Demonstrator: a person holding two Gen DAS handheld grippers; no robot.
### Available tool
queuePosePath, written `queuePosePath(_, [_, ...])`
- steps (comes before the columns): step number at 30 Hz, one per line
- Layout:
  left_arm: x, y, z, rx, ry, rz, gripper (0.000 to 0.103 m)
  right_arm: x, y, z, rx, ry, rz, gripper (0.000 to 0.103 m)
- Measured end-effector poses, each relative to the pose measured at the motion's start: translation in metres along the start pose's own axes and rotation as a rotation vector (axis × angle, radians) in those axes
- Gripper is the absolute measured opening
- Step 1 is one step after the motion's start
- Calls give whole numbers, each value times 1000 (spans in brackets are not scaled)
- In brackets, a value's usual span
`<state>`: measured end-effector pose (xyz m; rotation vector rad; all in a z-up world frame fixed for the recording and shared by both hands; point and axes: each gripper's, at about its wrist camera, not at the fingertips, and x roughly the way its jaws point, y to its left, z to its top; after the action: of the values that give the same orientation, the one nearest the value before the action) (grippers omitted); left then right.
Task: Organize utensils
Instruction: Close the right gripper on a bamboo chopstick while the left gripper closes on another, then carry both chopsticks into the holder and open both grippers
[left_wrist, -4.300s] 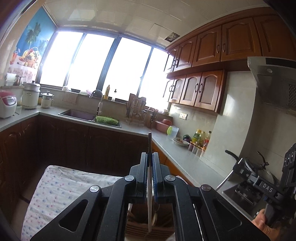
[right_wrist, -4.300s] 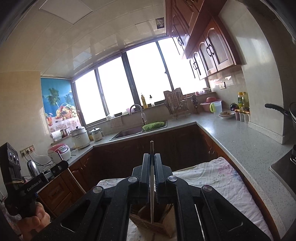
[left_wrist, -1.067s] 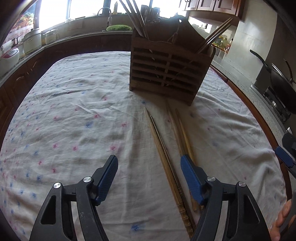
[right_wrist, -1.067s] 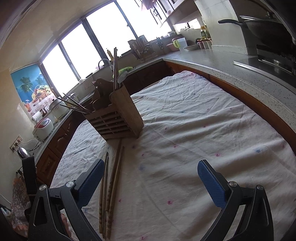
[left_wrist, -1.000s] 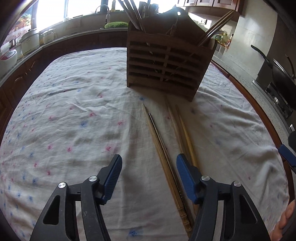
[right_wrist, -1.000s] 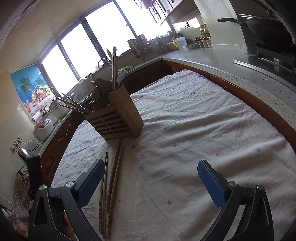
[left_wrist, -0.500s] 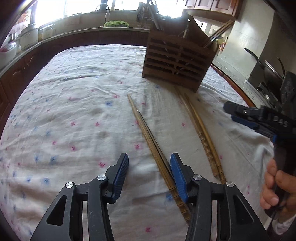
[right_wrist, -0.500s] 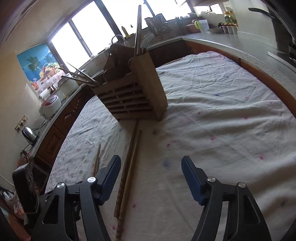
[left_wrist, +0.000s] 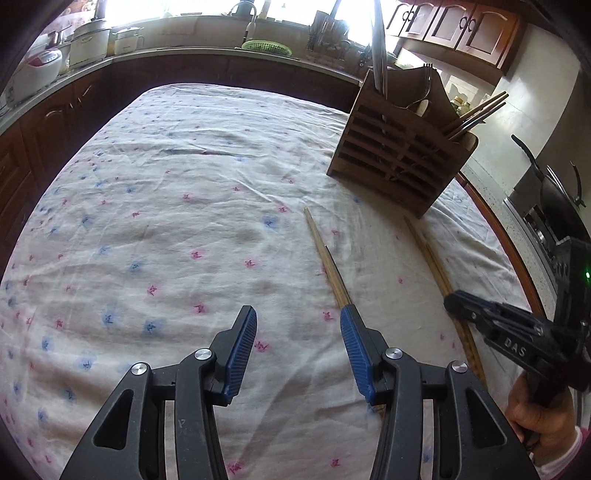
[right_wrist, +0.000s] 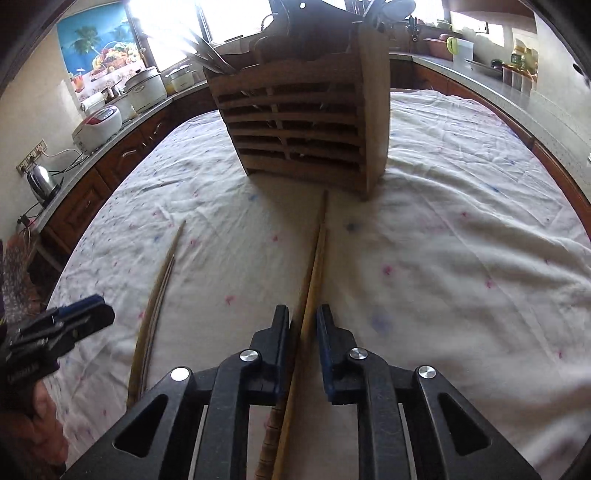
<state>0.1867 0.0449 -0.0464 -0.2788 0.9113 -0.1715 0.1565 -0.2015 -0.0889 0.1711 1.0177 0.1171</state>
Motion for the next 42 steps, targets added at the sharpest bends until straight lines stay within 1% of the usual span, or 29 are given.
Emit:
queuePosePath(2, [4, -1, 4, -3, 6, -10, 47, -11, -6, -12, 0, 10, 2, 14])
queuePosePath(3, [6, -2, 7, 0, 8, -11, 47, -15, -9, -14, 8, 12, 22, 19])
queuePosePath(4, [8, -4, 11, 6, 7, -9, 47, -18, -13, -16, 31, 12, 40, 28])
queuePosePath(6, [14, -9, 20, 18, 5, -1, 47, -24, -20, -13, 70, -9, 53, 40])
queuePosePath(8, [20, -13, 31, 21, 10, 11, 47, -27, -22, -3, 78, -45, 34, 40])
queuePosePath(12, [42, -21, 55, 24, 47, 24, 46, -15, -18, 27, 78, -72, 42, 39])
queuePosePath(14, [56, -25, 65, 32, 68, 47, 45, -2, -15, 40, 64, -60, 33, 39])
queuePosePath(15, [64, -26, 68, 40, 85, 59, 43, 6, -14, 45, 57, -50, 31, 37])
queuePosePath(16, [71, -29, 71, 50, 102, 71, 36, 13, -13, 50, 49, -40, 28, 36])
queuePosePath(17, [79, -30, 73, 60, 123, 82, 31, 19, -12, 54, 40, -33, 23, 36])
queuePosePath(18, [87, -32, 74, 70, 149, 92, 29, 25, -10, 57, 28, -20, 14, 36])
queuePosePath(19, [89, -37, 75, 97, 134, 111, 28, 31, -8, 60, 16, -6, 7, 36])
queuePosePath(21, [95, -46, 75, 149, 134, 155, 28, 45, -3, 62, -11, 34, -3, 35])
queuePosePath(22, [96, -50, 74, 174, 127, 173, 27, 46, 0, 62, -38, 14, -19, 33])
queuePosePath(23, [99, -54, 73, 196, 121, 188, 27, 49, 4, 63, -60, 22, -35, 33])
queuePosePath(24, [100, -56, 72, 213, 114, 198, 26, 50, 6, 64, -71, 23, -43, 26])
queuePosePath(25, [101, -57, 72, 219, 110, 197, 23, 52, 6, 65, -77, 24, -53, 20])
queuePosePath(26, [102, -56, 72, 218, 107, 189, 20, 53, 7, 67, -84, 27, -58, 17])
queuePosePath(27, [102, -55, 72, 215, 108, 180, 8, 54, 6, 68, -86, 29, -61, 10])
queuePosePath(28, [101, -53, 73, 205, 111, 168, 7, 55, 4, 70, -83, 31, -63, 7])
queuePosePath(29, [99, -50, 73, 189, 112, 151, 5, 55, 2, 71, -76, 35, -52, 6])
queuePosePath(31, [88, -44, 72, 157, 102, 107, 4, 53, 0, 72, -62, 43, -39, 5])
queuePosePath(32, [79, -41, 71, 145, 82, 86, 4, 50, -1, 71, -50, 40, -27, 5])
queuePosePath(34, [61, -36, 70, 114, 50, 45, 4, 38, -4, 69, -13, 20, 17, 5])
queuePosePath(38, [21, -27, 65, 56, -18, -61, 4, 0, -5, 62, 42, -57, 85, 5])
queuePosePath(42, [-22, -20, 58, 28, -83, -134, 4, -46, -4, 55, 60, -160, 103, 5])
